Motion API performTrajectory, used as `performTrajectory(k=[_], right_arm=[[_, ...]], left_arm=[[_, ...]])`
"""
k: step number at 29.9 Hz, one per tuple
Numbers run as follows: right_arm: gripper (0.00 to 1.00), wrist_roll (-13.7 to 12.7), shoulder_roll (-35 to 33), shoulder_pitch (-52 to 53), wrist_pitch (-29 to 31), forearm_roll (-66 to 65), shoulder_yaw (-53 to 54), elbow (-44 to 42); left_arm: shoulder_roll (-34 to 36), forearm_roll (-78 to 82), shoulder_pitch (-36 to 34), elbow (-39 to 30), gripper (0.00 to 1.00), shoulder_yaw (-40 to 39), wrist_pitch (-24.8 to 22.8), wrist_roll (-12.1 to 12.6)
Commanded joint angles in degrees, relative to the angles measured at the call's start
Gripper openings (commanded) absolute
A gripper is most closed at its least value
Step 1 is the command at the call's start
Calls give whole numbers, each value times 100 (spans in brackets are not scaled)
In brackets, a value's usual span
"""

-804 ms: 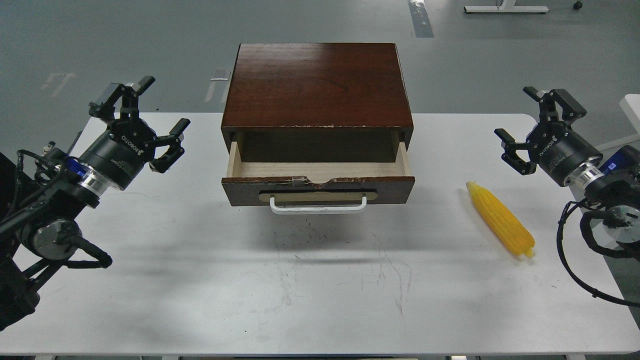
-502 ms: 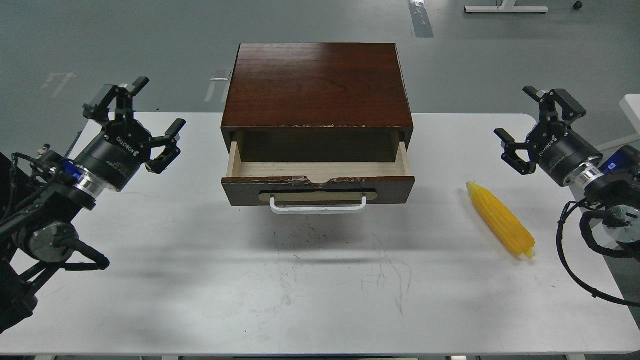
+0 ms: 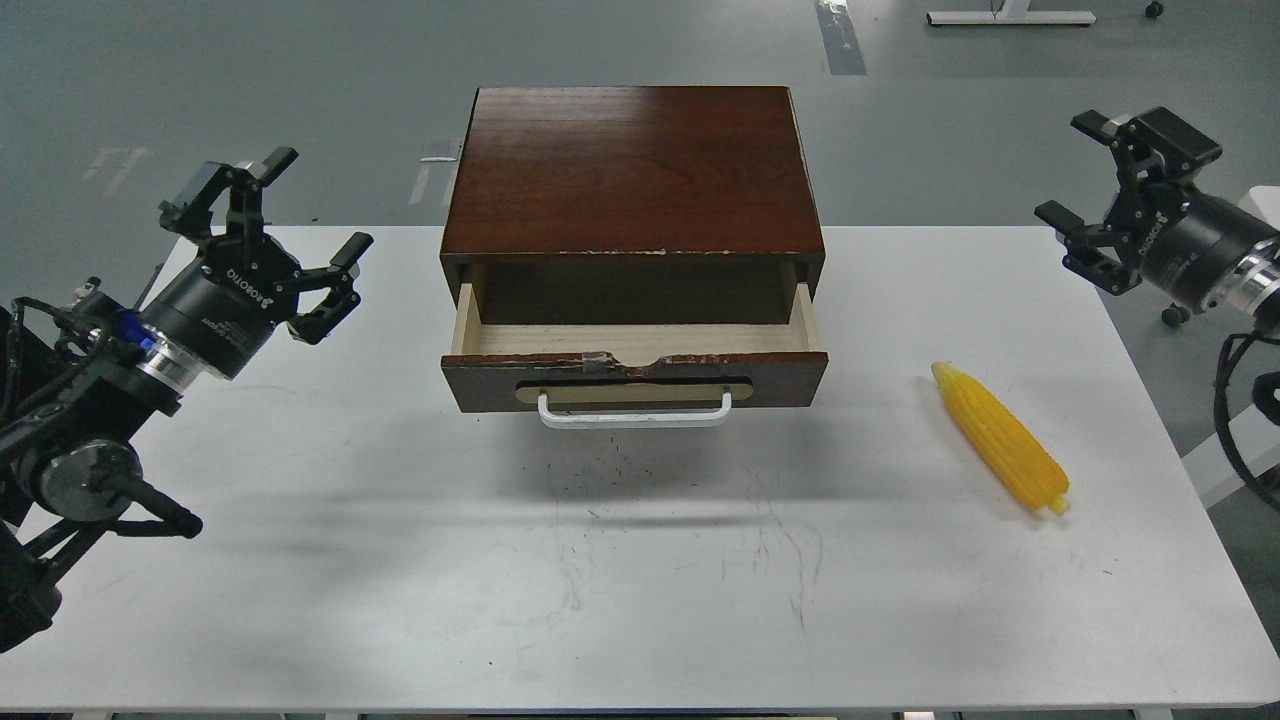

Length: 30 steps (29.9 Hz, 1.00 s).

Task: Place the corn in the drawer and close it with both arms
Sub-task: 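Move the right gripper down toward the yellow corn cob, then grasp the yellow corn cob with the right gripper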

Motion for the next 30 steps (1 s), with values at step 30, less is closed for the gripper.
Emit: performTrajectory(k=[30], right_arm=[[97, -2, 289, 917, -402, -6345, -2567, 190]], left_arm=[[67, -1, -70, -15, 99, -5, 5, 1]])
